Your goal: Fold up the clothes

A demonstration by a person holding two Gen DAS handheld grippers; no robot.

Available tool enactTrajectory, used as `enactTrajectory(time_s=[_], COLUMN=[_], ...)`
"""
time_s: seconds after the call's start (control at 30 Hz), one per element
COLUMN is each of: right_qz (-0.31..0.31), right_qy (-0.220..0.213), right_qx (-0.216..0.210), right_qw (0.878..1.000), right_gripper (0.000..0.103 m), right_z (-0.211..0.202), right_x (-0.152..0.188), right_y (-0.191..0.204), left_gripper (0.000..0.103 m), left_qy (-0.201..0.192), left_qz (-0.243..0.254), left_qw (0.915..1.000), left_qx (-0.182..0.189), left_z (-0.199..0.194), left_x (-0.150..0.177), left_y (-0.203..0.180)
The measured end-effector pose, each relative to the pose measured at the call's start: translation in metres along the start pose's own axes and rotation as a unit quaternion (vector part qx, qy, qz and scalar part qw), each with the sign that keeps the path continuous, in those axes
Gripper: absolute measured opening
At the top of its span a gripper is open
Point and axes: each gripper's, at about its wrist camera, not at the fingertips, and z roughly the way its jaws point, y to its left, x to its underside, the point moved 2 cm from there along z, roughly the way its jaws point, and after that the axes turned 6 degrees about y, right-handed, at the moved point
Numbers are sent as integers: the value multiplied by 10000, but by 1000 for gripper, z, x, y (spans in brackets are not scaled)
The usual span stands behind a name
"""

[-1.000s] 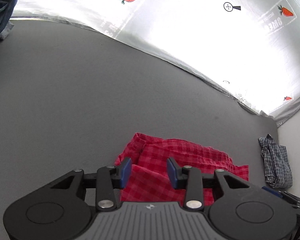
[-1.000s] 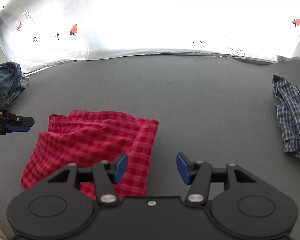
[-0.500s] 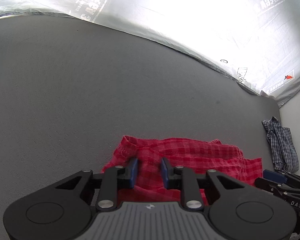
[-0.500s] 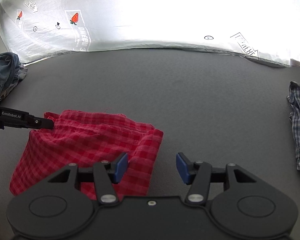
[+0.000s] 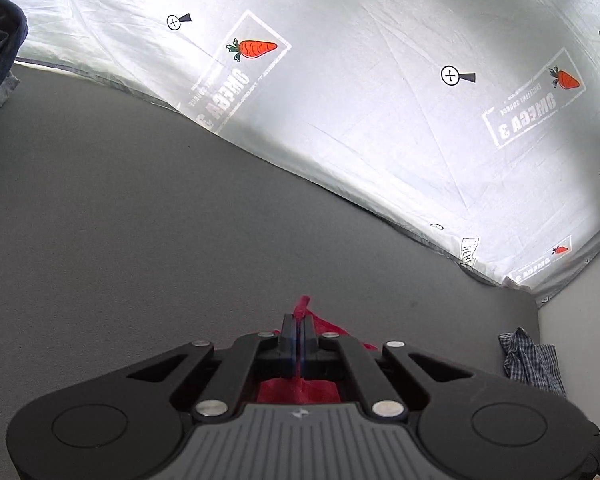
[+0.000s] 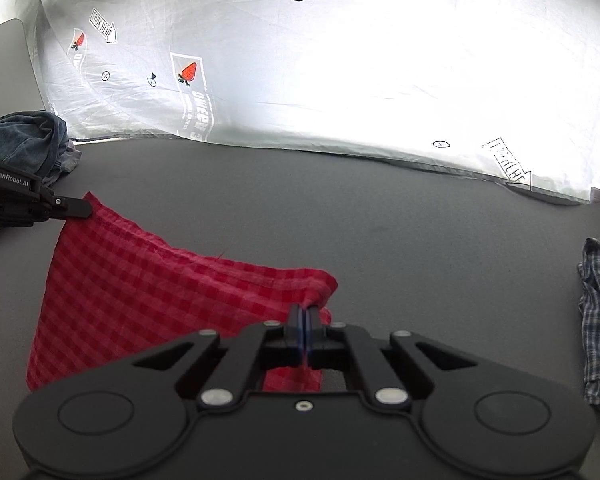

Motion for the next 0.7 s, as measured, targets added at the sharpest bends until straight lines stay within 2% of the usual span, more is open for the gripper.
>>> enactTrajectory(time_s=[0.07, 0.13, 0.2, 0.27, 0.3, 0.37, 0.47, 0.5, 0.53, 0.6, 0.7], right_qz=[77, 243, 329, 399, 421, 377, 242, 148, 20, -203, -344], right_qy=[75, 328, 448, 338, 248, 230, 305, 376, 469, 632, 869], right_qx=[98, 194, 246, 192, 138, -11, -267, -350, -443, -595, -806], right_qw=[9999, 9990, 9981, 9984, 9987, 9990, 9989, 9986, 9979, 9960, 9924], right_gripper=[3, 4, 7, 31, 52, 54, 56, 61, 66, 67, 66], right_z=[14, 29, 33, 26, 22, 21, 26, 31, 38, 52, 76], right_x=[-2, -3, -4, -7, -8, -11, -15, -17, -18, -19, -19], right_y=[-3, -10, -16, -20, -21, -20, -16, -14, -10, -3, 3], left_gripper=[2, 5, 12, 30, 35, 43, 45, 45, 44, 43, 34], left_qy=[226, 456, 509, 475, 444, 397, 371, 424, 497, 745, 1112], left_qz=[-151, -222, -288, -361, -388, -351, -140, -28, 94, 358, 441], left_qw=[9993, 9973, 9966, 9971, 9974, 9979, 9991, 9991, 9987, 9961, 9925], left_qx=[-264, -531, -580, -467, -422, -363, -144, -16, 119, 302, 255], left_z=[15, 26, 23, 14, 8, -2, -11, -11, -8, 4, 29], left_x=[5, 10, 14, 18, 19, 21, 31, 36, 41, 57, 72], left_y=[14, 23, 26, 24, 22, 14, -8, -16, -23, -36, -41])
